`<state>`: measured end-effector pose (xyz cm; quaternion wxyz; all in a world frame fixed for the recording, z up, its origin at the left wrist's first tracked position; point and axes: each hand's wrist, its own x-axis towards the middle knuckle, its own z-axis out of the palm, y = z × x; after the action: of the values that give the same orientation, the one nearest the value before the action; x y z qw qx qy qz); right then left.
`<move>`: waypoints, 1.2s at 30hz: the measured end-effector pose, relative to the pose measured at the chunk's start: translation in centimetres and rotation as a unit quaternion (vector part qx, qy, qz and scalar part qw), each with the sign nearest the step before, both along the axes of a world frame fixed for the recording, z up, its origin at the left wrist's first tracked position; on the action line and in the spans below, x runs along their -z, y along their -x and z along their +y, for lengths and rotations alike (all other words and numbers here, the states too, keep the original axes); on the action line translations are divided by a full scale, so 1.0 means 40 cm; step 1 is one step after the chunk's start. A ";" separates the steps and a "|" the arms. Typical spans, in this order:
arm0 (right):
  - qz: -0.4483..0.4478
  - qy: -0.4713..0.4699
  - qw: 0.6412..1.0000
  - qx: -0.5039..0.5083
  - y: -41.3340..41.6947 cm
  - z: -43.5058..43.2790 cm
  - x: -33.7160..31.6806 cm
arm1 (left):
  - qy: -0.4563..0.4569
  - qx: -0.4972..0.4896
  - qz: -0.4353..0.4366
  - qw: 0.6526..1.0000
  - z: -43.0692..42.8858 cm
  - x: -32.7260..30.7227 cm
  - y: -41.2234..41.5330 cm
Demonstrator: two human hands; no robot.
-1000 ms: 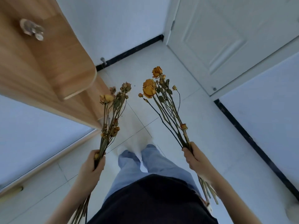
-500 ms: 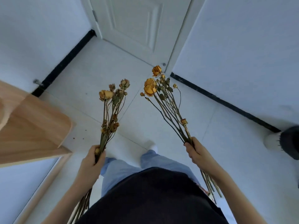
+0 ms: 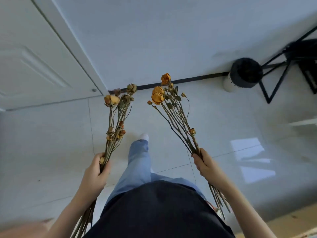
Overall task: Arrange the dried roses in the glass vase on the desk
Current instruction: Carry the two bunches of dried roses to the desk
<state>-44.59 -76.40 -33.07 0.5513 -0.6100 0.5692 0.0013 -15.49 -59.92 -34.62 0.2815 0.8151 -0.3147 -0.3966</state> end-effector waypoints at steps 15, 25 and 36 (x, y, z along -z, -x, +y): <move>0.014 -0.007 0.938 0.345 -0.007 -0.153 -0.015 | -0.037 0.303 0.025 0.952 -0.686 -0.002 -0.125; -0.005 -0.002 0.896 0.444 0.132 -0.302 0.025 | -0.057 0.427 0.020 0.902 -1.038 0.025 0.071; 0.015 0.021 0.864 0.502 0.488 -0.565 0.029 | -0.053 0.496 0.024 0.866 -1.426 0.055 0.511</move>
<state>-64.13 -99.00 -34.24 0.4563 -0.2529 0.8063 -0.2786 -35.94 -116.94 -36.82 0.0116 0.5554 -0.6496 -0.5191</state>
